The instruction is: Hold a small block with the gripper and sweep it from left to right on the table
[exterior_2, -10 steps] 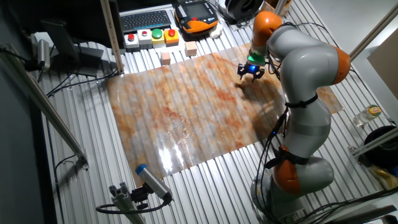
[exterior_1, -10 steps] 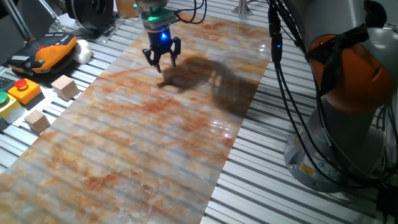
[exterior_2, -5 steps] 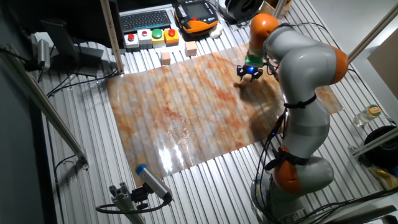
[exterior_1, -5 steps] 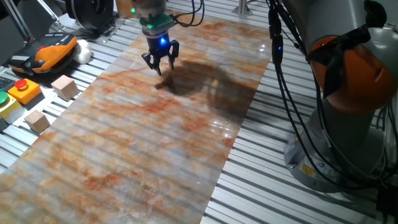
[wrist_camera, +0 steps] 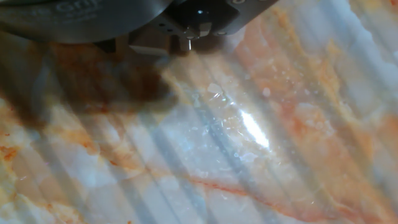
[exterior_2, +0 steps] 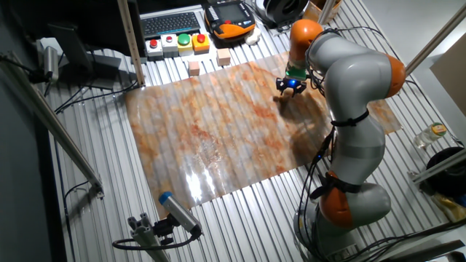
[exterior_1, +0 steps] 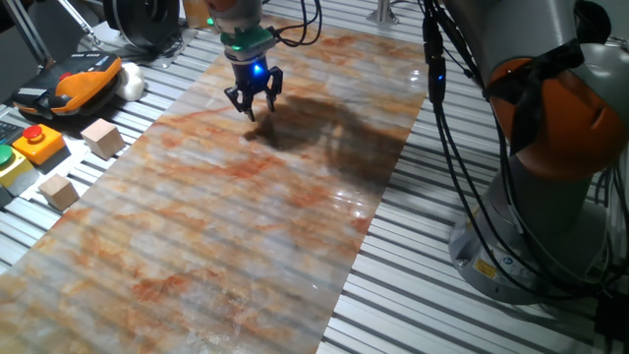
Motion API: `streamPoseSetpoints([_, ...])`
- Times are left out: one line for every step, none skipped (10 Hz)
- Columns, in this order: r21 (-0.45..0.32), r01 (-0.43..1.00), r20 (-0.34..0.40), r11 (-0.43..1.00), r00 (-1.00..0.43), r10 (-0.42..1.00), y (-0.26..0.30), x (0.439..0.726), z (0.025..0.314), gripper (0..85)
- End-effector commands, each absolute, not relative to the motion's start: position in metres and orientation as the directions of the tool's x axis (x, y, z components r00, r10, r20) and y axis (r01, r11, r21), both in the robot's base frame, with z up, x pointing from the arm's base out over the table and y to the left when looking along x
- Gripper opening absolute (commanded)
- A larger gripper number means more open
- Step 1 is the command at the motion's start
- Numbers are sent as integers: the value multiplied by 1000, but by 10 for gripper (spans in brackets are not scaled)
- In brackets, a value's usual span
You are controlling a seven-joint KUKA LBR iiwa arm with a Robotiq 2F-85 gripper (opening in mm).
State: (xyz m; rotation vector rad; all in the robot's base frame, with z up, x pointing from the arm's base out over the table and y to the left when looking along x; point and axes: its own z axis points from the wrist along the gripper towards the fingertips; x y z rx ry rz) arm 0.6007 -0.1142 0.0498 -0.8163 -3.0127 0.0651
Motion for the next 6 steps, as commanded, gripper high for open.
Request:
streamPoseSetpoints([-45,506,7,861,-862,507,-113,600,48,510])
streamPoseSetpoints([-43,510,3,859,-860,511,-111,599,45,510])
streamPoseSetpoints([-47,515,-8,856,-857,515,-109,596,40,510])
streamPoseSetpoints([-48,515,-10,856,-857,515,-108,596,39,510])
streamPoseSetpoints([-47,515,-9,856,-857,515,-109,596,39,510])
streamPoseSetpoints([-47,513,-9,857,-858,514,-109,596,39,510])
